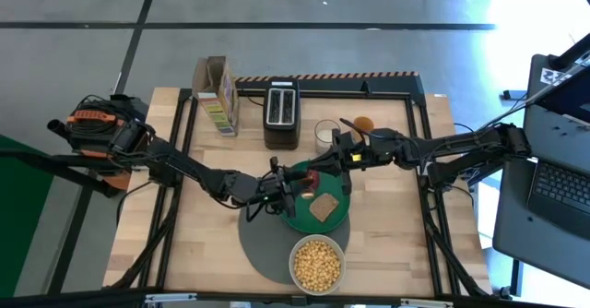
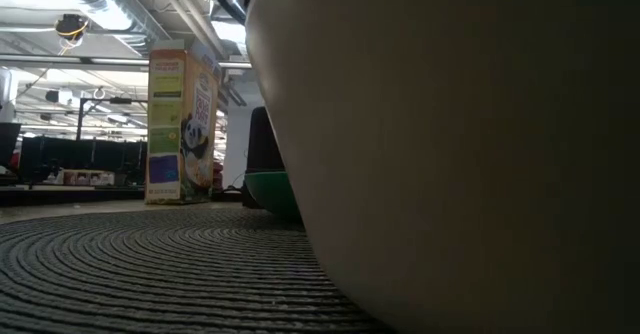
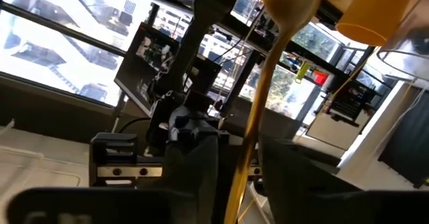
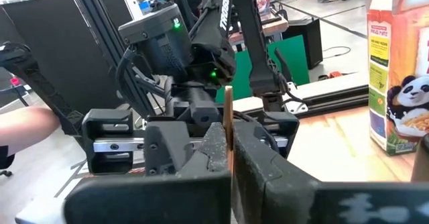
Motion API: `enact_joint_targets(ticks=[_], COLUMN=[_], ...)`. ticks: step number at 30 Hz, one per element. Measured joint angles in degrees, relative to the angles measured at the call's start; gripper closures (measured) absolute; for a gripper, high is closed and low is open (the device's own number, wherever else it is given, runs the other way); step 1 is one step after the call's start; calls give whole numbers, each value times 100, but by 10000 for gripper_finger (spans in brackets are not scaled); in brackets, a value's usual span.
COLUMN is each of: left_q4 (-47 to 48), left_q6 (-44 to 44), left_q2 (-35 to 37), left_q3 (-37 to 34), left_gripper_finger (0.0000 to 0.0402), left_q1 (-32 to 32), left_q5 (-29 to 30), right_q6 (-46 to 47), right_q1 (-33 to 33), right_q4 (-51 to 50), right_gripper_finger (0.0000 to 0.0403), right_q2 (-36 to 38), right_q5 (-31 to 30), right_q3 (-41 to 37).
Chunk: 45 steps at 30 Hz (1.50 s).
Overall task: Arrange a breakfast setting
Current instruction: Put the gold spoon on the gray table mat beside the white bowl
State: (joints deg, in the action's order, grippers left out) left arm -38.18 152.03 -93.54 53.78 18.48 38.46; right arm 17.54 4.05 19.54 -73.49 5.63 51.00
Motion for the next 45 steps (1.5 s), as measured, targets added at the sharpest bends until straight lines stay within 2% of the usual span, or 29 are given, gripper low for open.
enact_joint_targets(ticks=[8, 20, 24, 29, 32, 35, 40, 45], left_q4=[8, 13, 32, 29, 18, 15, -175, -657], left_q6=[-227, -359, -415, -496, -725, -1016, -1603, -2793], left_q2=[0, 0, 0, 0, 0, 0, 0, 0], left_q3=[0, 0, -2, -2, 0, -1, -2, -2], left_gripper_finger=[387, 389, 389, 390, 390, 390, 390, 390], left_q1=[86, 144, 144, 144, 146, 155, 299, 563], left_q5=[57, 134, 205, 267, 267, 267, 361, 763], right_q6=[7, -332, -453, -667, -1098, -1629, -2759, -4097], right_q1=[0, 2, 2, 4, 4, 4, 4, 6], right_q4=[-13, -14, -20, -18, -7, -14, -180, -539], right_gripper_finger=[403, 391, 350, 252, 192, 149, 121, 121], right_q2=[0, 0, 7, 7, 83, 302, 793, 1384], right_q5=[16, -4, -110, -70, 79, 49, -70, -335], right_q3=[0, 0, 0, 0, 0, 0, 0, 2])
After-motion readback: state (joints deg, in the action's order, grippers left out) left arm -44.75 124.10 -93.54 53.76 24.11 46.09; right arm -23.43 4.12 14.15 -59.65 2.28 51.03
